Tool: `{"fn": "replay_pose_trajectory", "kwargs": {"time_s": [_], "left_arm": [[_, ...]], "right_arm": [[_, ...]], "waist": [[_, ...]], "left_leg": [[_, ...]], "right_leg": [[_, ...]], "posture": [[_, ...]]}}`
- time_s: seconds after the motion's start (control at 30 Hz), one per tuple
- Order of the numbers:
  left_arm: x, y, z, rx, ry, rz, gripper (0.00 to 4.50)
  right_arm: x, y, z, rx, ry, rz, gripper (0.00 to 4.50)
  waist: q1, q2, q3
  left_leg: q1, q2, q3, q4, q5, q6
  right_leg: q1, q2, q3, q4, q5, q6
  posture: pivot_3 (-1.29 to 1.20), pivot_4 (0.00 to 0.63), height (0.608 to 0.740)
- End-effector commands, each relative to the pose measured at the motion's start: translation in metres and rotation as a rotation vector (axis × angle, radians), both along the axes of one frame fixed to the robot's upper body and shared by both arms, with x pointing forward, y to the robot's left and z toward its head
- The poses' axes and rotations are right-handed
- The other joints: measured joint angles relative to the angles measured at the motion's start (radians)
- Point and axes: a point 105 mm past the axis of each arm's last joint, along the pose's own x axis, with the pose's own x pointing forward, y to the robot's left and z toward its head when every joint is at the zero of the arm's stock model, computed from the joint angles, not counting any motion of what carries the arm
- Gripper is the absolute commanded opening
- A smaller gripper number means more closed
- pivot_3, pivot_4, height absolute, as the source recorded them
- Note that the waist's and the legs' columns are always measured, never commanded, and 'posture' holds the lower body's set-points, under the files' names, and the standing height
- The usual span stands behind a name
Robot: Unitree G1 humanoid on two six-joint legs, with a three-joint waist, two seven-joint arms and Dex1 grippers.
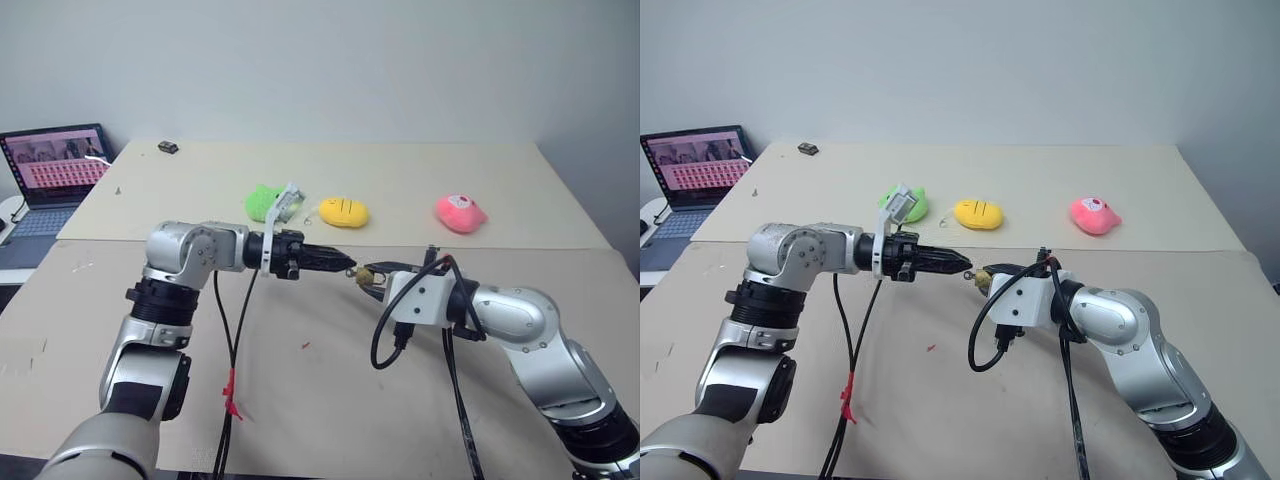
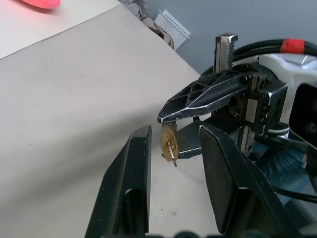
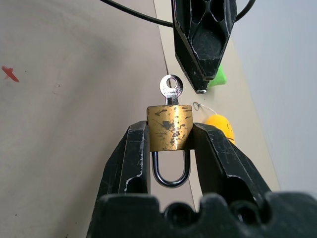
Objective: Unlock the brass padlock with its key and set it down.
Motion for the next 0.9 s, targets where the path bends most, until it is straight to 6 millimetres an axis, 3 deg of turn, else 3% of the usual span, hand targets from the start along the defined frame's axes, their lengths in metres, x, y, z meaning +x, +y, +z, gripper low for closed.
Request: {"fn": "replay_pose_trajectory", "kwargs": {"time_s": [0.03,0.53,0.63,0.7,0.9], "left_arm": [[-0.001,-0.002,0.008,-0.007,-0.033,-0.008,1.64],[-0.006,-0.006,0.003,0.02,-0.03,-0.04,1.64],[-0.004,-0.005,0.003,0.017,-0.025,-0.029,0.96],[-0.005,-0.005,0.004,0.01,-0.024,-0.04,0.16],[-0.012,-0.005,0.005,0.008,-0.025,-0.082,0.03]], "right_arm": [[-0.002,0.003,0.014,0.016,-0.065,0.008,0.93],[-0.003,0.002,0.014,0.02,-0.068,0.003,0.93],[-0.003,0.003,0.014,0.02,-0.069,0.004,0.93],[-0.002,0.003,0.014,0.02,-0.069,0.004,0.93],[-0.001,0.002,0.014,0.019,-0.071,0.001,0.93]], "waist": [[0.001,0.0,0.0],[0.002,0.0,0.0],[0.002,0.0,0.0],[0.002,0.0,0.0],[0.002,0.0,0.0]], "left_leg": [[0.0,0.0,0.0,0.0,0.0,0.0],[0.0,0.0,0.0,0.0,0.0,0.0],[0.0,0.0,0.0,0.0,0.0,0.0],[0.0,0.0,0.0,0.0,0.0,0.0],[0.0,0.0,0.0,0.0,0.0,0.0]], "right_leg": [[0.0,0.0,0.0,0.0,0.0,0.0],[0.0,0.0,0.0,0.0,0.0,0.0],[0.0,0.0,0.0,0.0,0.0,0.0],[0.0,0.0,0.0,0.0,0.0,0.0],[0.0,0.0,0.0,0.0,0.0,0.0]], "posture": [[0.0,0.15,0.66],[0.0,0.15,0.66],[0.0,0.15,0.66],[0.0,0.15,0.66],[0.0,0.15,0.66]]}}
